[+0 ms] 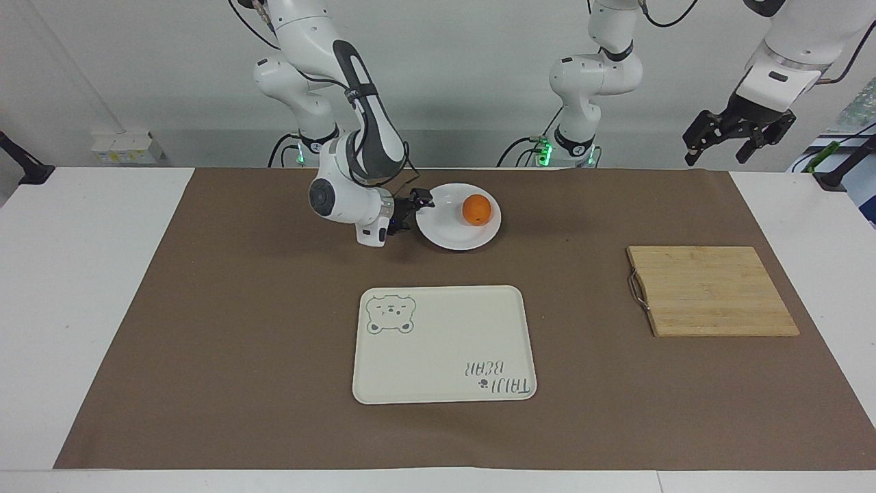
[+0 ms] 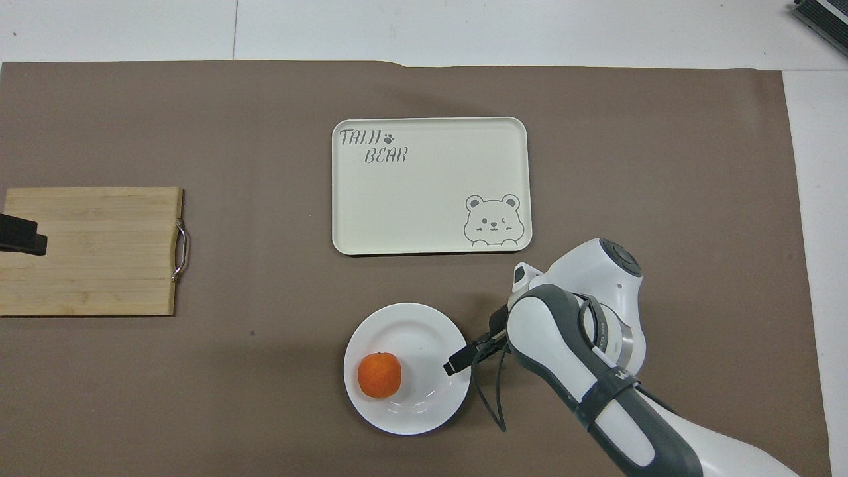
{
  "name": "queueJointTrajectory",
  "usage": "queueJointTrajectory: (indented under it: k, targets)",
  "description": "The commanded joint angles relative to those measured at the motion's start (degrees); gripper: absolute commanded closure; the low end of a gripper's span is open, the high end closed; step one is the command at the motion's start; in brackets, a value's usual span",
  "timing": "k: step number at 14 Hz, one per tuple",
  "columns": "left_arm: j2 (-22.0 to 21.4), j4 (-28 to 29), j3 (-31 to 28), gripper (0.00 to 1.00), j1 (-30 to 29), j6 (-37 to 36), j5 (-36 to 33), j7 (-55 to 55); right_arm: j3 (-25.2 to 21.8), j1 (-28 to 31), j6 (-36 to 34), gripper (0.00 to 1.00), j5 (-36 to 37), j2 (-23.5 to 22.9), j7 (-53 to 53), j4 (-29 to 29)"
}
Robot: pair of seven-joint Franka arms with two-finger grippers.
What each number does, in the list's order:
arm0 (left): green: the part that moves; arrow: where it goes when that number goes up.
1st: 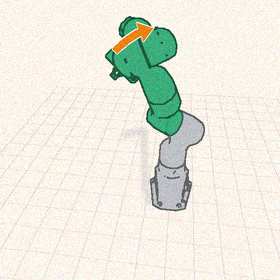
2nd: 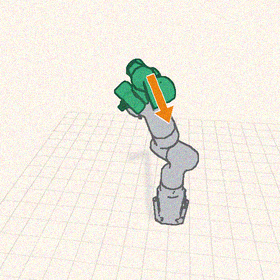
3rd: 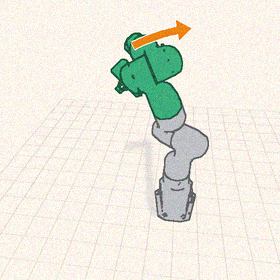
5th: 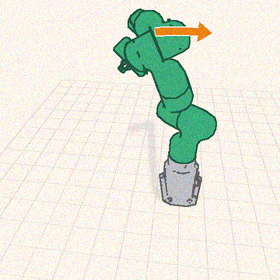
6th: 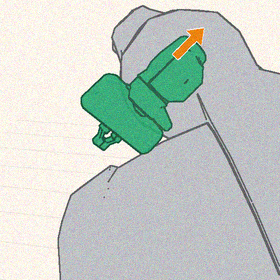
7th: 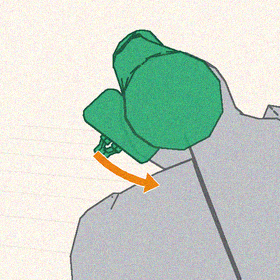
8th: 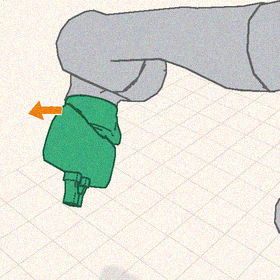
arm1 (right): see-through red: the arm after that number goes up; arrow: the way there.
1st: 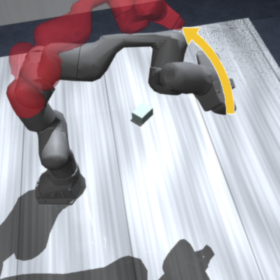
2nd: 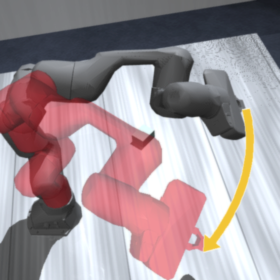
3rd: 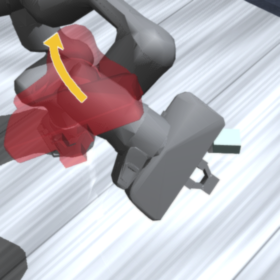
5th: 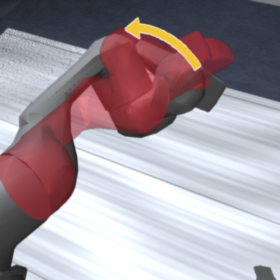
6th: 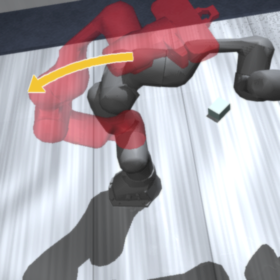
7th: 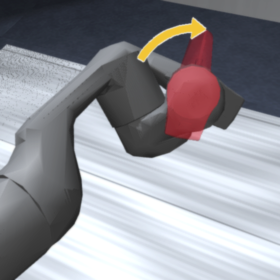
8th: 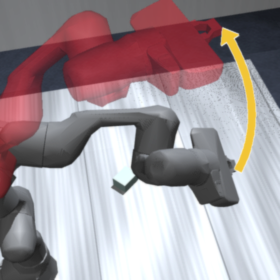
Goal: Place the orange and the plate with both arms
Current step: 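Grip the plate rim with the right gripper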
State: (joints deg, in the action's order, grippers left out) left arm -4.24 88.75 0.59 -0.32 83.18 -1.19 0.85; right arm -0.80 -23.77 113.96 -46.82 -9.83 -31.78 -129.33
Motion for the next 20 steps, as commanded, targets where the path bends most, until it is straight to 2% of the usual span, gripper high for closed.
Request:
queueJointTrajectory:
  k: [1,2,3,4,6,7,13,17,20]
  targets:
    - [-0.77,0.38,0.02,0.0,-0.3,-0.57,-0.12,0.91,-0.08,-0.84,1.44,0.0,-3.18,0.08,-2.4,-1.45]
    - [-0.69,0.2,0.02,0.0,-0.3,-0.04,-0.21,0.56,-0.08,-1.63,2.31,0.0,-3.98,-0.19,-3.1,-1.97]
    - [-0.6,0.2,0.02,0.0,-0.39,0.05,-0.21,0.47,-0.08,-2.94,3.27,0.05,-4.07,-0.19,-3.37,-2.24]
    - [-0.69,0.2,0.02,0.0,-0.3,0.22,-0.13,0.47,-0.08,-3.56,4.15,0.24,-4.25,-0.02,-3.11,-3.02]
    - [-0.6,0.29,0.02,0.0,-0.3,1.53,-0.04,0.12,-0.16,-5.14,5.47,0.83,-6.61,0.42,-2.58,-4.08]
    - [-0.51,0.37,0.02,0.0,-0.3,3.2,-0.04,0.12,-0.08,-5.41,7.05,1.0,-6.62,0.51,-2.49,-4.78]
    - [-0.25,0.2,0.02,0.0,-0.3,4.71,-0.04,0.91,-0.08,-4.98,6.36,1.0,-7.32,0.51,-2.49,-4.79]
    - [0.63,-0.67,-0.15,0.0,-0.3,1.99,-0.22,0.82,-0.16,-2.25,1.36,1.0,-9.43,0.43,-3.02,-3.91]
    - [4.05,-6.29,-0.07,0.0,-0.39,-1.0,-0.13,0.82,-0.25,-1.19,1.35,1.0,-10.49,-0.19,1.7,-2.95]
